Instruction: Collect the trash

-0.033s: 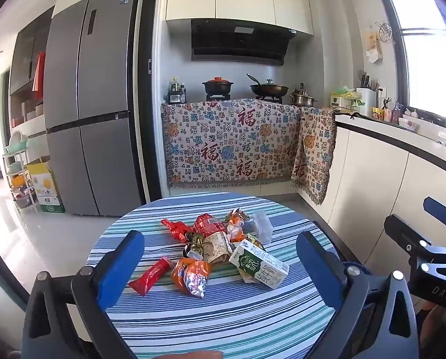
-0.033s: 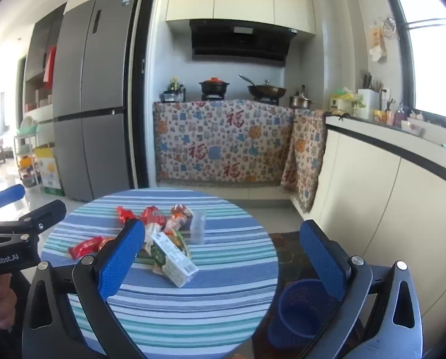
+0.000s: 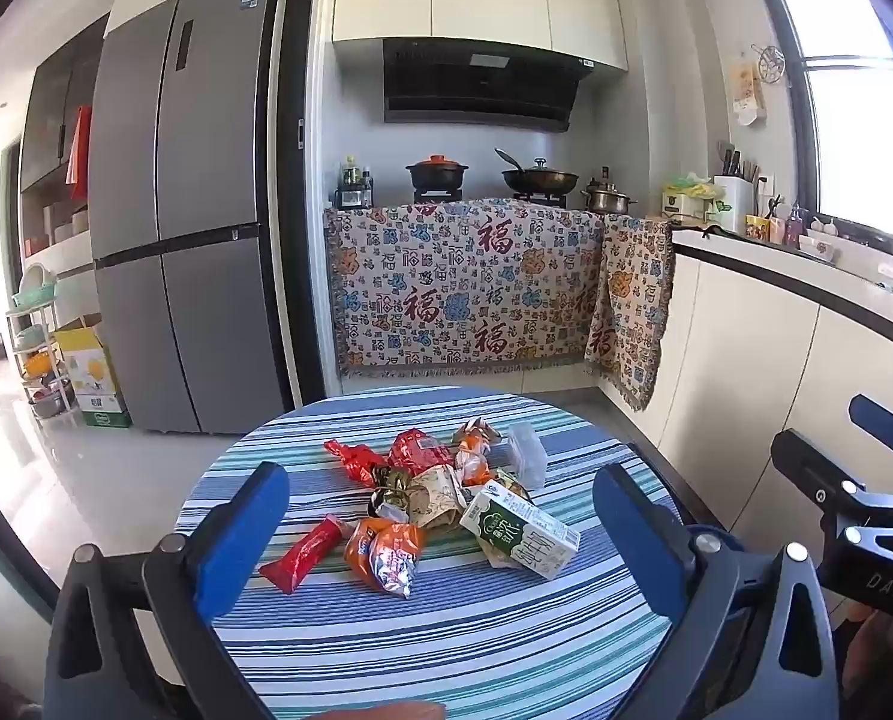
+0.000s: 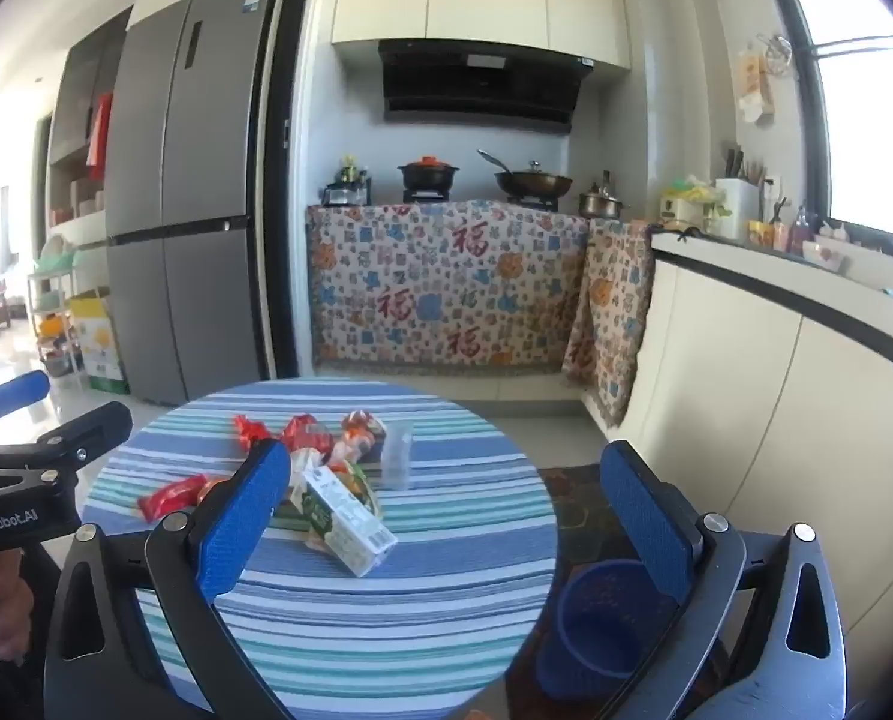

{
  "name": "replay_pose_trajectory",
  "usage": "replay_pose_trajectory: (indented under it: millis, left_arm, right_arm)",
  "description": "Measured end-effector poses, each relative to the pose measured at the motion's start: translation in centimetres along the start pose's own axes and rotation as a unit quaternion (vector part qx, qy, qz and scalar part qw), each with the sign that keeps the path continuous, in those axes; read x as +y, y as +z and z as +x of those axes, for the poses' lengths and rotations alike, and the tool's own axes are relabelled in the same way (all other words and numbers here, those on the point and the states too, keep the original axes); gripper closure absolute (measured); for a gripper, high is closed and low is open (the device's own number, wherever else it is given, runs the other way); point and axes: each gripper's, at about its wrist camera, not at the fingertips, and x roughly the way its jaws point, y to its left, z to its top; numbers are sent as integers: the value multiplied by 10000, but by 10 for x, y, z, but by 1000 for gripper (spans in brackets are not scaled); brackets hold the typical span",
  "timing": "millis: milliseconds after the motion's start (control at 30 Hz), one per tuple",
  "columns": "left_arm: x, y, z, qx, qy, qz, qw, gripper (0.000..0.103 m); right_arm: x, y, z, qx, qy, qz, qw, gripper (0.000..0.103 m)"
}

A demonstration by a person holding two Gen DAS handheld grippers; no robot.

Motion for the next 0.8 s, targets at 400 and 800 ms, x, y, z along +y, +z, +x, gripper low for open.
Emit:
replay_pose_trajectory:
  millis: [400, 800]
  left_arm:
    - [-3, 2, -5, -38, -24, -91, 9999, 0]
    - [5, 1, -6, 35, 22, -146, 9999, 0]
  right_arm:
    - [-4, 1, -6, -29, 1, 56, 10000, 0]
    - [-3, 1, -7, -13, 92, 35, 10000, 0]
